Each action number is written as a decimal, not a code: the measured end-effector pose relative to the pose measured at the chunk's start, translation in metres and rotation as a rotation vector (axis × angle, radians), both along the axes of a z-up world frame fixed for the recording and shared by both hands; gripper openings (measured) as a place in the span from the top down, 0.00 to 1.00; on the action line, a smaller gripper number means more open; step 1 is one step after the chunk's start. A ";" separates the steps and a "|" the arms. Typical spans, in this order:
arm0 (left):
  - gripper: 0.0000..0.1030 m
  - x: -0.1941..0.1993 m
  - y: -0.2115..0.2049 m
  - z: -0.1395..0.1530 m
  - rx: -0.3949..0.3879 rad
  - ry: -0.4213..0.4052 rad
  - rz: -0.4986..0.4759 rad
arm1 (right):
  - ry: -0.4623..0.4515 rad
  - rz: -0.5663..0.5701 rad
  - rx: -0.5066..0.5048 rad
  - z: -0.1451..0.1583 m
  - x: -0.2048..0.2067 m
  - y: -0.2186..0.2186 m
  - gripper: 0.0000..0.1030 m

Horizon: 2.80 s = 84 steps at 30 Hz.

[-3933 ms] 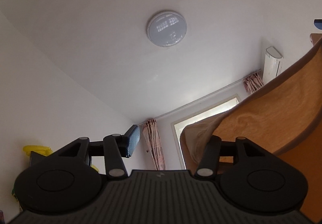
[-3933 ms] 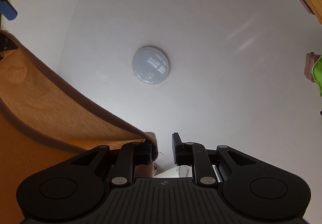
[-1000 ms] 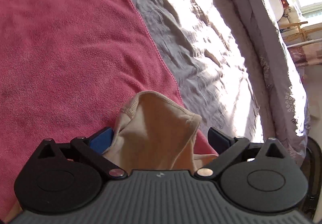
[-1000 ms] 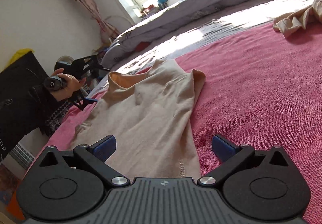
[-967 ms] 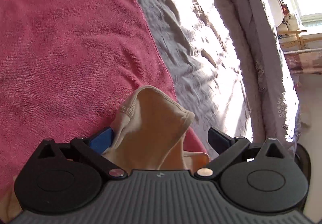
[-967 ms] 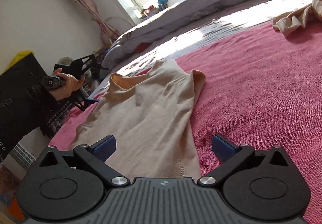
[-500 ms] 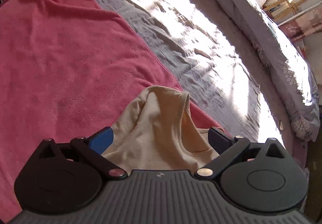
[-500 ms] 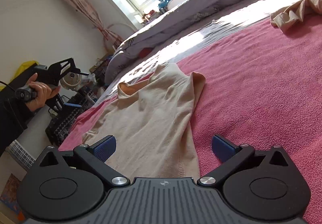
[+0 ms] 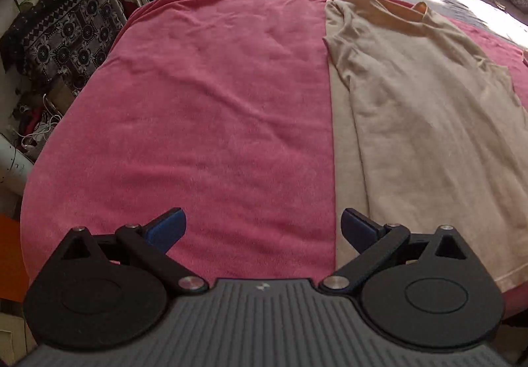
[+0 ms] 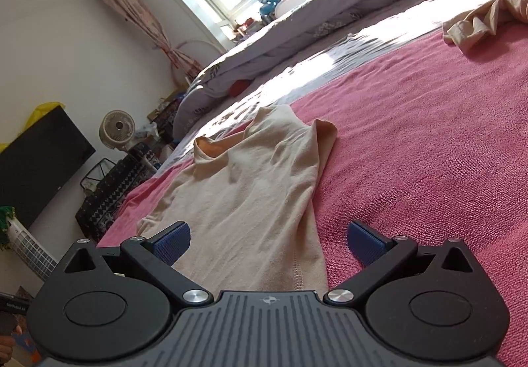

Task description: Fold clothes

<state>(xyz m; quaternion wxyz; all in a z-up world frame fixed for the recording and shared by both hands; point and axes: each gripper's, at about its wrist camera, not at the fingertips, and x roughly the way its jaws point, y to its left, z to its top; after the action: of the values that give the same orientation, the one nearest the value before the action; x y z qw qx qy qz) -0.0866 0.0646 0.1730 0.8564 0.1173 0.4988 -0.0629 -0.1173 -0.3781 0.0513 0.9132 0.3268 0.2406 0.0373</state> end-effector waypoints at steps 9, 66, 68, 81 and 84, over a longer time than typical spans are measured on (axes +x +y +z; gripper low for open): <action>0.00 -0.040 0.009 -0.035 0.035 -0.130 0.023 | 0.008 -0.009 -0.011 0.004 0.013 0.023 0.00; 0.95 -0.048 0.079 -0.082 -1.093 0.153 0.366 | -0.003 0.004 -0.002 0.002 -0.010 -0.012 0.00; 1.00 -0.048 0.078 -0.082 -1.075 0.146 0.369 | -0.003 0.004 -0.001 0.002 -0.010 -0.012 0.00; 1.00 -0.024 0.086 -0.010 -0.829 -0.078 0.276 | -0.004 0.003 0.000 0.002 -0.010 -0.011 0.00; 0.81 -0.030 0.084 -0.033 -0.730 0.055 0.228 | -0.004 0.003 0.001 0.002 -0.009 -0.010 0.00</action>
<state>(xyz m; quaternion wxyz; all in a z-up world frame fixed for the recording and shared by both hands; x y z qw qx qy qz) -0.1161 0.1482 0.1403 0.8296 -0.2534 0.4763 -0.1441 -0.1267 -0.3881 0.0531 0.9135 0.3268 0.2393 0.0394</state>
